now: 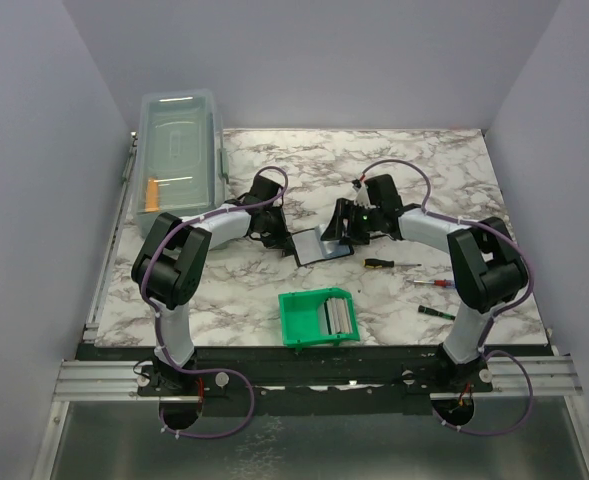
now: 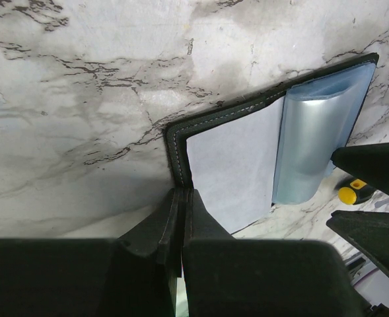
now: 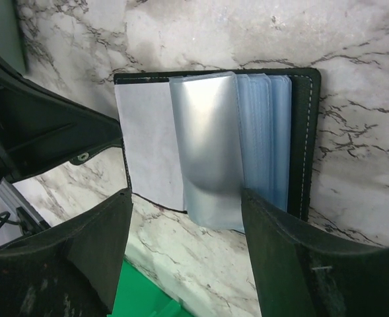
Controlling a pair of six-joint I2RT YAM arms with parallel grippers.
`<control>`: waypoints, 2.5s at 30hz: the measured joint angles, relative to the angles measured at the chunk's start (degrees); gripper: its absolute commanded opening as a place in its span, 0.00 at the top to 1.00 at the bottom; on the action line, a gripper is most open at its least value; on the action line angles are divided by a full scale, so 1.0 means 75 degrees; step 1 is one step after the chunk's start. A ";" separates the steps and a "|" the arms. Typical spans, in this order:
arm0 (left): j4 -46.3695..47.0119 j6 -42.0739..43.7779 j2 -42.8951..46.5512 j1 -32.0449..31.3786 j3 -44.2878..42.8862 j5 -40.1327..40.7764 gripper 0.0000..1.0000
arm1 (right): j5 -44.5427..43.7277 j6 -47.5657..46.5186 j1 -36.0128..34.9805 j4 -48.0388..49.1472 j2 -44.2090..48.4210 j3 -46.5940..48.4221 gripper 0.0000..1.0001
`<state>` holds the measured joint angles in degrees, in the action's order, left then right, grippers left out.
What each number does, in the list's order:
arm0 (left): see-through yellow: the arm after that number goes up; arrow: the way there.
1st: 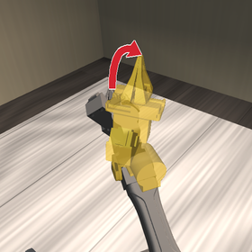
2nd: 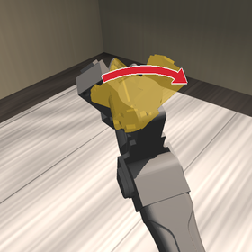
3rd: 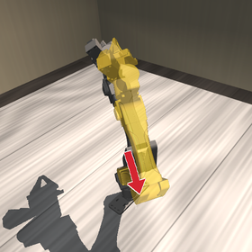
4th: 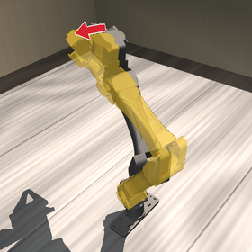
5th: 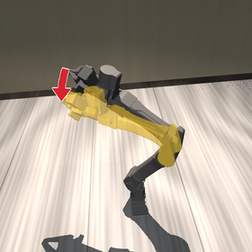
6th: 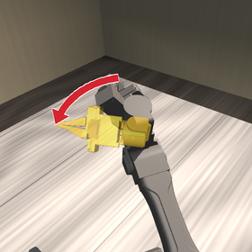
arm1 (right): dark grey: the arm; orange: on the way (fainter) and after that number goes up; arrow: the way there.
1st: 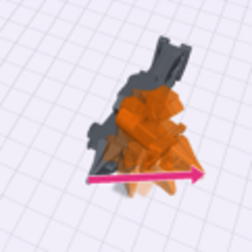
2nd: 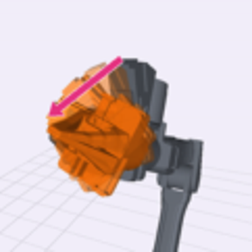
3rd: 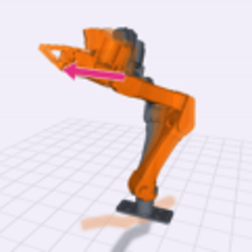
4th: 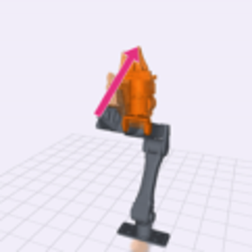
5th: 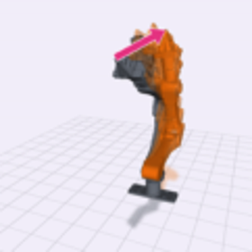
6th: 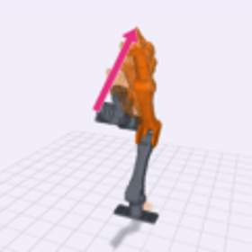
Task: Put the credit cards into the card holder
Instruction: Open the card holder at the center of the board.
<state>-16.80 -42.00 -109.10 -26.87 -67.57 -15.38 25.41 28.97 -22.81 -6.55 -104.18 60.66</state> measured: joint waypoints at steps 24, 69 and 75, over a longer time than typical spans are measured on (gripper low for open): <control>-0.0003 0.0000 0.0017 -0.0017 -0.0003 0.0000 0.98 | 0.2771 0.1542 -0.0391 0.2299 -0.0685 -0.0099 0.28; -0.0347 0.0187 -0.0044 -0.0020 -0.0259 -0.0248 0.99 | 0.0772 0.0140 -0.0265 -0.0003 -0.0653 0.0743 0.24; -0.0347 0.0187 -0.0044 -0.0020 -0.0259 -0.0227 0.99 | 0.1568 0.0618 -0.0379 0.0699 -0.0831 0.0542 0.24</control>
<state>-19.40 -40.60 -109.43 -27.03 -69.52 -17.08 37.17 33.61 -25.65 -1.30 -110.41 64.73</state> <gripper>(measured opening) 0.027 0.758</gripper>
